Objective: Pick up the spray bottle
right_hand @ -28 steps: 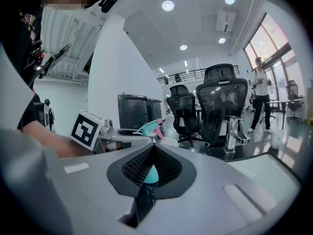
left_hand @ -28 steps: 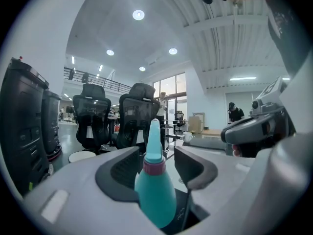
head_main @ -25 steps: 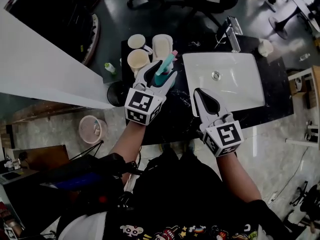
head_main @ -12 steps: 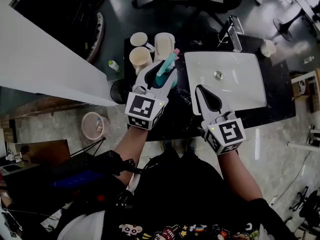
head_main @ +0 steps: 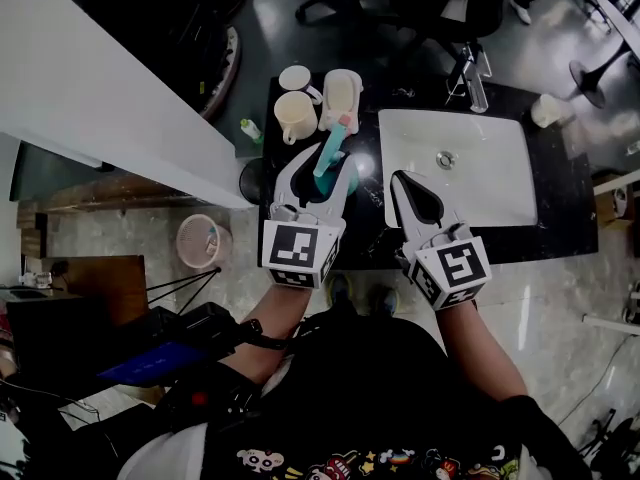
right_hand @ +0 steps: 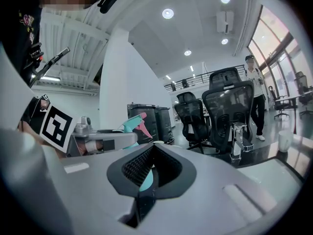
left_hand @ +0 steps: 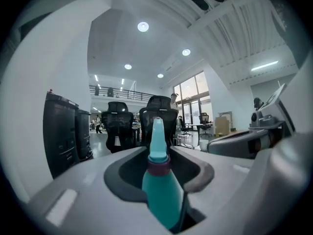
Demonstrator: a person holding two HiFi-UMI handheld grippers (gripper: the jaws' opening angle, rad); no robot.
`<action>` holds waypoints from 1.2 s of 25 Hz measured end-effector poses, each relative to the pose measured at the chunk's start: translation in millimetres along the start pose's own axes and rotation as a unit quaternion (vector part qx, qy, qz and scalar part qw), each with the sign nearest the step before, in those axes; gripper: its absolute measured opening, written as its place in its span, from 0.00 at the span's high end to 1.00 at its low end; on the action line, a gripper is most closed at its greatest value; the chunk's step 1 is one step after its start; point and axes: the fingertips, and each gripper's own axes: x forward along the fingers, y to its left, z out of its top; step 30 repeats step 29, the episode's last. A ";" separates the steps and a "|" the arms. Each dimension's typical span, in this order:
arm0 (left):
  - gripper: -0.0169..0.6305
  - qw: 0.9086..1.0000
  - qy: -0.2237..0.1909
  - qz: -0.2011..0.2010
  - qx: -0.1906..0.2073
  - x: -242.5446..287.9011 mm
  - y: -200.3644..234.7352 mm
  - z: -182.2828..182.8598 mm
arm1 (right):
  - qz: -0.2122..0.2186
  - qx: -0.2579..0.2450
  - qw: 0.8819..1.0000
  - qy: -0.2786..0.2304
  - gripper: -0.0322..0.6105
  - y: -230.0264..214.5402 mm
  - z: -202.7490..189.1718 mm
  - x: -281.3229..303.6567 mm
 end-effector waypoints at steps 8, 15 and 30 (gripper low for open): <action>0.74 0.999 -0.001 0.049 -0.016 -32.7 -51.5 7.0 | 0.009 -0.026 1.000 -0.001 0.92 -4.3 2.8 -31.8; 0.74 0.996 0.009 0.085 -0.006 -37.0 -53.5 0.9 | 0.013 -0.024 1.000 -0.004 0.92 -11.5 0.4 -44.2; 0.74 0.995 0.013 0.099 0.018 -34.5 -57.8 2.0 | -0.013 -0.031 0.999 -0.008 0.92 -11.4 2.1 -40.1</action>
